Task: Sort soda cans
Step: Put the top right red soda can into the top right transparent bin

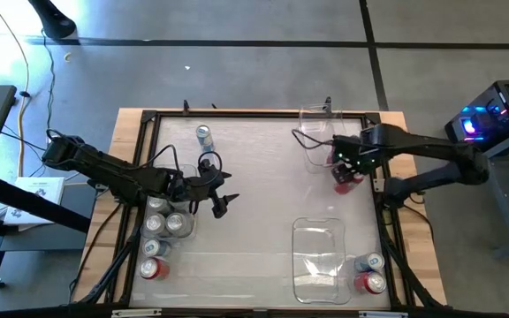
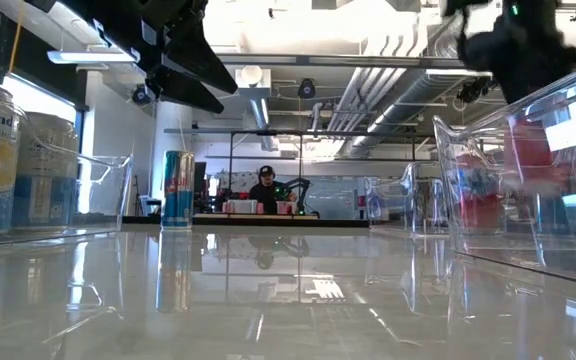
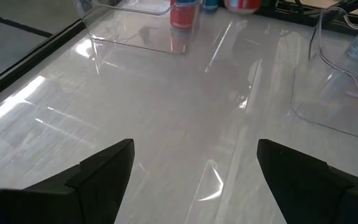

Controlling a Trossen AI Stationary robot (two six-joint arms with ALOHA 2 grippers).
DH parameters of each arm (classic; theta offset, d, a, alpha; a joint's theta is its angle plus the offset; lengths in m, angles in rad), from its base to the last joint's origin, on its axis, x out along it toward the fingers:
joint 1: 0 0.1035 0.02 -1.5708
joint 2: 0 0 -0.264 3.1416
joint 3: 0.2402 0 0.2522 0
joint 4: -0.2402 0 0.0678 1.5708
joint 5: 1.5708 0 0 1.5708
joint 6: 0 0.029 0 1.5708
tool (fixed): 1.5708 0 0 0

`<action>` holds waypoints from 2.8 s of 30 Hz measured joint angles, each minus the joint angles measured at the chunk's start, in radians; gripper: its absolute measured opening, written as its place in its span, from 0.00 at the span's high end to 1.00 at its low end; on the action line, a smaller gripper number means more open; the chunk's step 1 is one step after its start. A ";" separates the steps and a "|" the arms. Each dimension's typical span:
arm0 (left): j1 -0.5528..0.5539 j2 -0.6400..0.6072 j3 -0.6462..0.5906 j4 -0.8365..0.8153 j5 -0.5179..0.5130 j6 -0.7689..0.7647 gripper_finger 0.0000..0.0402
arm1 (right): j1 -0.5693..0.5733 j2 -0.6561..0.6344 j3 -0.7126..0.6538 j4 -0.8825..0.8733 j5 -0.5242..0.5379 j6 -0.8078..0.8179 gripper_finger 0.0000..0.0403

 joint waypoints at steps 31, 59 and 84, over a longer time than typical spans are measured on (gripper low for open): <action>0.000 0.000 0.000 0.034 0.000 0.016 0.16 | -0.523 0.620 0.553 -0.014 0.195 -0.596 0.32; -0.047 0.000 0.000 0.018 -0.036 -0.047 0.16 | -0.534 0.540 0.263 0.171 0.173 -0.641 0.32; -0.047 0.000 0.000 0.018 -0.035 -0.055 0.16 | -0.546 0.542 0.282 0.160 0.097 -0.697 0.23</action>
